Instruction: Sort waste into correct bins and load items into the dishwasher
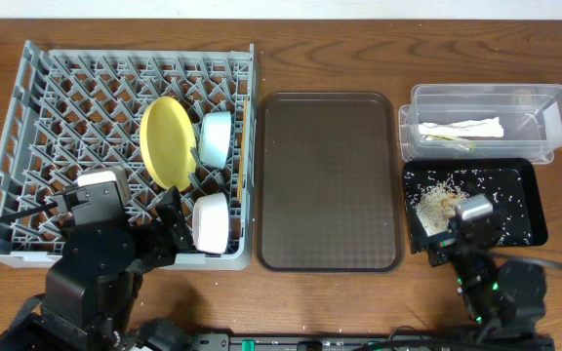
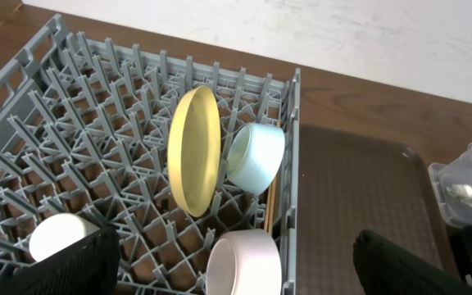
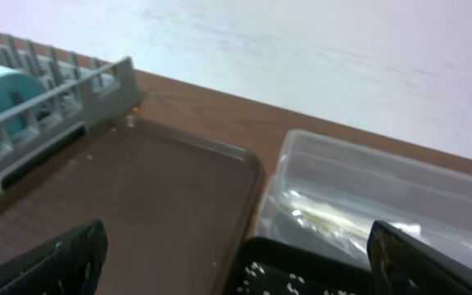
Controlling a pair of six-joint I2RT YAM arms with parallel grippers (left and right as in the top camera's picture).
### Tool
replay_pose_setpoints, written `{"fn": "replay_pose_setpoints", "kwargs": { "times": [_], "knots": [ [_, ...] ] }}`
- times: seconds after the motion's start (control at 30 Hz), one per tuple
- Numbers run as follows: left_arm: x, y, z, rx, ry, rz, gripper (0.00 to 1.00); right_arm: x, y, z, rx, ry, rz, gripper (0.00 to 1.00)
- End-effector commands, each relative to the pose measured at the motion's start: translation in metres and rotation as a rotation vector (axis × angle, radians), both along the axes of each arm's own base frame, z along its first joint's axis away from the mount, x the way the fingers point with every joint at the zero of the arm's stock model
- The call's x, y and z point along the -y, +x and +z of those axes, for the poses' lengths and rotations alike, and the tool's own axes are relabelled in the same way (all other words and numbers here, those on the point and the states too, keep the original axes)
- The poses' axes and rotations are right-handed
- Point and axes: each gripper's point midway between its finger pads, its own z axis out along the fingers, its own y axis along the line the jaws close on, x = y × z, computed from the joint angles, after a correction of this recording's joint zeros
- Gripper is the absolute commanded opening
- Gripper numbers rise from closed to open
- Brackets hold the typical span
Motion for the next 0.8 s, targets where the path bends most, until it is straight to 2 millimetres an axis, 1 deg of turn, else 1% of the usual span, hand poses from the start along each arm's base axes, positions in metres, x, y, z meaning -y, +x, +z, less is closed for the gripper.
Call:
{"fn": "replay_pose_setpoints", "kwargs": {
  "times": [0.0, 0.1, 0.17, 0.27, 0.43, 0.77],
  "knots": [
    [-0.002, 0.0, 0.003, 0.008, -0.004, 0.013, 0.92, 0.011, -0.002, -0.014, 0.043, -0.009, -0.059, 0.99],
    [-0.002, 0.0, 0.003, 0.008, -0.005, 0.013, 0.93, 0.013, -0.003, -0.027, 0.079, -0.006, -0.072, 0.99],
    [-0.002, 0.0, 0.003, 0.008, -0.004, 0.013, 0.93, 0.014, 0.002, -0.036, 0.079, 0.011, -0.077, 0.99],
    [-0.002, 0.0, 0.003, 0.008, -0.004, 0.013, 0.93, 0.014, 0.006, -0.043, 0.099, 0.041, -0.085, 0.99],
    [-0.002, 0.0, 0.003, 0.008, -0.005, 0.013, 0.93, 0.016, 0.007, -0.041, 0.112, 0.041, -0.093, 0.99],
    [-0.002, 0.0, 0.003, 0.008, -0.004, 0.013, 0.93, 0.016, 0.006, -0.043, 0.102, 0.04, -0.093, 0.99]
  ]
}}
